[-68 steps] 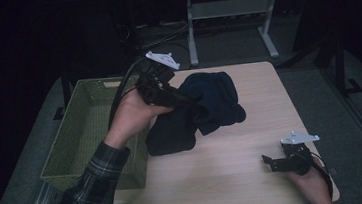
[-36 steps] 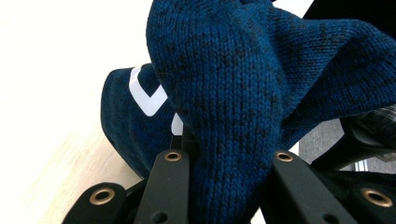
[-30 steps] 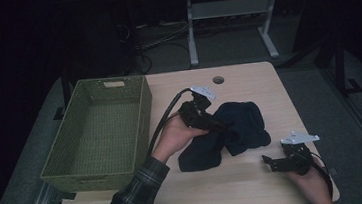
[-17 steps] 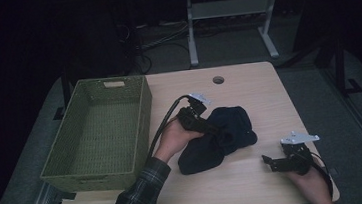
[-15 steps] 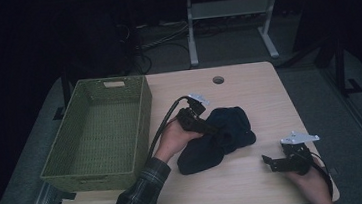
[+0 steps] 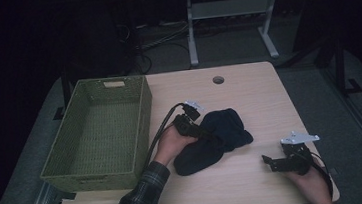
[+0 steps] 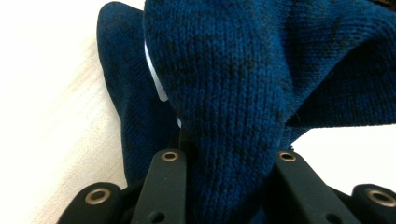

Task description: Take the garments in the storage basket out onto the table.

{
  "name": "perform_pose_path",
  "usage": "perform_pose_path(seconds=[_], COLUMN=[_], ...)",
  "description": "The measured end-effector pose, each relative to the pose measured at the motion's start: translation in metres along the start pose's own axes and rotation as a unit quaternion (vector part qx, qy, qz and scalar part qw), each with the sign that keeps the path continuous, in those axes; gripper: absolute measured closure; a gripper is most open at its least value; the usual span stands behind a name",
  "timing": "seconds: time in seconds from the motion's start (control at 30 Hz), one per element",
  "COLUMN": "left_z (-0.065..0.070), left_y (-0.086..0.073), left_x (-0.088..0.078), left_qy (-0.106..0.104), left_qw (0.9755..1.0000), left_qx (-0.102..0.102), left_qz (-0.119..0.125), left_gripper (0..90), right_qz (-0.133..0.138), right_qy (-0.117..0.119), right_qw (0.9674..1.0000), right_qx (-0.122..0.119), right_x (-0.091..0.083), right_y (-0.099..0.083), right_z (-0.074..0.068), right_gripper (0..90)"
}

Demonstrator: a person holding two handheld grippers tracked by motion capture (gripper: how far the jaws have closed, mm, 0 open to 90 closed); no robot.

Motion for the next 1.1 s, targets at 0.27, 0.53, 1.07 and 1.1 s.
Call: perform_pose_path(seconds=[0.27, 0.53, 1.07, 1.1], left_z=[0.005, 0.021, 0.053, 0.055], left_y=[0.0, 0.002, -0.017, -0.02], left_x=[-0.016, -0.044, -0.086, -0.085], left_qy=[0.012, 0.043, 0.05, 0.046], left_qw=[0.9997, 0.9979, 0.9946, 0.9949], left_qx=[-0.006, 0.007, 0.031, 0.031], left_qz=[0.021, 0.047, 0.085, 0.084], left_gripper=[49.5, 35.2, 55.0, 58.9], right_qz=[0.0, 0.0, 0.0, 0.0], right_qy=[0.0, 0.0, 0.0, 0.0], right_qw=[1.0, 1.0, 1.0, 1.0], right_qx=[0.0, 0.0, 0.0, 0.0], right_x=[0.0, 0.0, 0.0, 0.0], right_y=[0.0, 0.0, 0.0, 0.0], right_z=[0.0, 0.0, 0.0, 0.0], right_gripper=[10.6, 10.6, 10.6, 10.6])
Point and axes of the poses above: each handheld gripper's, and its own axes: x roughly forward along the jaws, y roughly out of its top, z roughly to its right, the point moved 3 cm from there along x, roughly forward along the jaws, and after that the axes turned 1 degree about -x, right-handed, at the moved point
